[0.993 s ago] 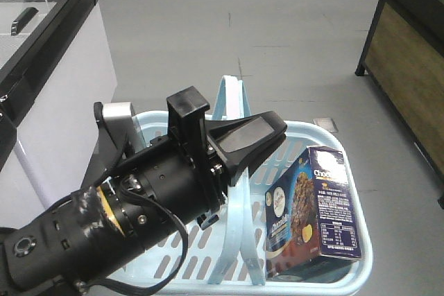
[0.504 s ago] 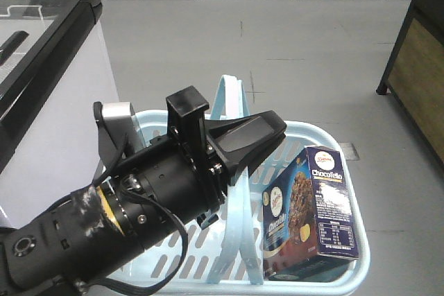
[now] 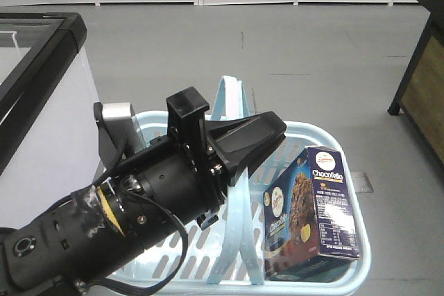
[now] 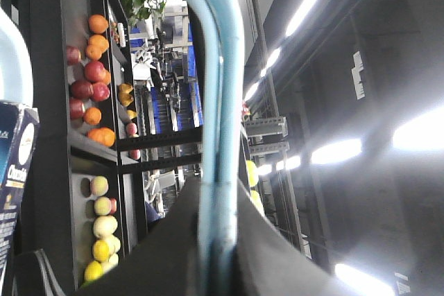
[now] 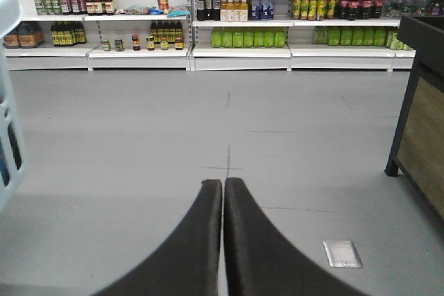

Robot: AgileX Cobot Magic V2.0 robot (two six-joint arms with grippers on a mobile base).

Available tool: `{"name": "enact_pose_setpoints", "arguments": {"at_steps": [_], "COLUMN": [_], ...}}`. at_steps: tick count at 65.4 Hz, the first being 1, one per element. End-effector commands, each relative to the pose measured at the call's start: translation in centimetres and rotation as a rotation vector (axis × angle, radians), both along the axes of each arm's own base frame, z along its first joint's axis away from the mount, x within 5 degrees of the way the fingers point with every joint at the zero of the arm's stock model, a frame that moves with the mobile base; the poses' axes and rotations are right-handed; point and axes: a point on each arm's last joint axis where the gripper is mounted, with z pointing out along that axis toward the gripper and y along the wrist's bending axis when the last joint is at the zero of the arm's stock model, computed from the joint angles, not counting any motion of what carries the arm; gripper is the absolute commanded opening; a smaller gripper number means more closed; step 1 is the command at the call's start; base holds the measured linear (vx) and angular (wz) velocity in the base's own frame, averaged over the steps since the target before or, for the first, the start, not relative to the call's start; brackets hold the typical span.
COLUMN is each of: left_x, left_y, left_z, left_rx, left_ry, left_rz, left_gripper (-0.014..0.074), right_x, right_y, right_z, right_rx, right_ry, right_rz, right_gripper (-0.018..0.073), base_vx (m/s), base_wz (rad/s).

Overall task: Left arm holds basket, right arm returns cookies
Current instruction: 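Hold the basket with the left gripper while driving toward the drink shelves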

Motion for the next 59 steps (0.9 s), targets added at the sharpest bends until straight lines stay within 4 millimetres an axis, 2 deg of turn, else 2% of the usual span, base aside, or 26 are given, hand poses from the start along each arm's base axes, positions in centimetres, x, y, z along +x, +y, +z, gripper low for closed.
{"name": "enact_pose_setpoints", "arguments": {"at_steps": [1, 59], "left_x": [-0.60, -0.60], "left_y": [0.64, 0.64], "left_z": [3.19, 3.20], "left_rx": [-0.151, -0.152], "left_ry": [-0.116, -0.117], "left_rz": [0.000, 0.000], "left_gripper": [-0.0006, -0.0006], "right_x": [-0.03, -0.03], "right_y": [0.02, 0.02], "right_z": [0.75, 0.75], "right_rx": [-0.006, -0.006], "right_ry": [-0.087, -0.087], "right_rz": [0.003, 0.003], "right_gripper": [-0.0008, -0.0008], "base_vx": [0.44, 0.46], "base_wz": [-0.02, 0.01]}}
